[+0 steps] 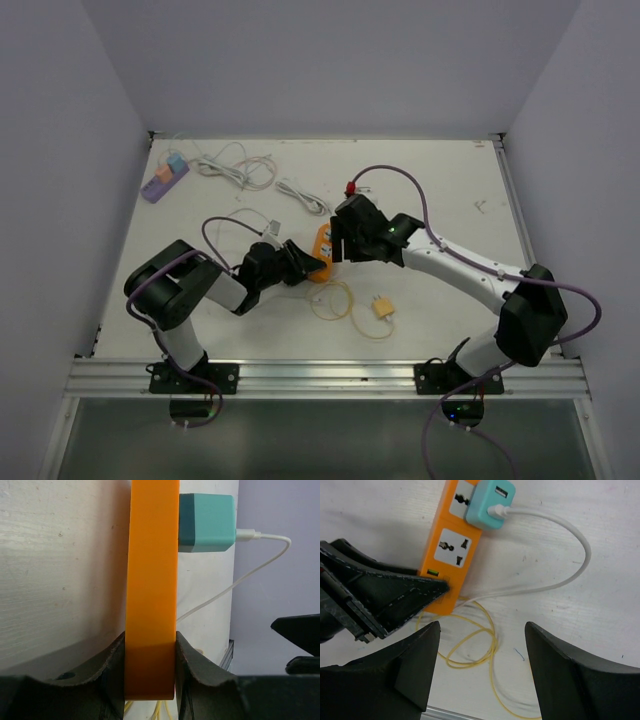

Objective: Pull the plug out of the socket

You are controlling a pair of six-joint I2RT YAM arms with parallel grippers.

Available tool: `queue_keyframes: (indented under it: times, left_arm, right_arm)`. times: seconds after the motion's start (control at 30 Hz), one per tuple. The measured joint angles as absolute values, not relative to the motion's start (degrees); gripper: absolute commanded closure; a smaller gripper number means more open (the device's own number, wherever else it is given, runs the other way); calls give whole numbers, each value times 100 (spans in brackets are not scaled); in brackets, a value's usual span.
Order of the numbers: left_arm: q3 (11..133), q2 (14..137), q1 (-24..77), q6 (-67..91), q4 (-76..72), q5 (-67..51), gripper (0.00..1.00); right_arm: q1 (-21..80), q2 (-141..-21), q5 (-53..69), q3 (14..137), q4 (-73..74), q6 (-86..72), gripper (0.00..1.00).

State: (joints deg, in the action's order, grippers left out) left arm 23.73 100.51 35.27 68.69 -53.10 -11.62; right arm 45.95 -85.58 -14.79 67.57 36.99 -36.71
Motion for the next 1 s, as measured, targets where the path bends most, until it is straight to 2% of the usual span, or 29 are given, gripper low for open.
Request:
queue_keyframes:
  times: [0.1, 0.27, 0.37, 0.5, 0.63, 1.0]
  left_arm:
    - [2309, 10055, 3472, 6930, -5380, -1227, 86]
    - [2239, 10055, 3356, 6943, -5446, -1330, 70]
    - [2174, 10055, 3275, 6945, -5507, -1389, 64]
    - [2067, 10057, 3148, 6947, -5634, -1498, 64]
    - [1933, 10226, 3024, 7015, -5994, -1658, 69]
    - [1885, 10481, 2965, 7137, -6434, -1826, 69]
  right_arm:
    - [4613, -8709, -1610, 7089, 3640, -3647, 28]
    - [4626, -8877, -1706, 7712, 3618, -3500, 28]
    - [4652, -8980, -1706, 7924, 3601, -3413, 28]
    - [4683, -9220, -1706, 8064, 3660, -3297, 27]
    - [4689, -9533, -1846, 8337, 3905, -3155, 26]
    - [4425, -10560, -2143, 9957, 4764, -2950, 25]
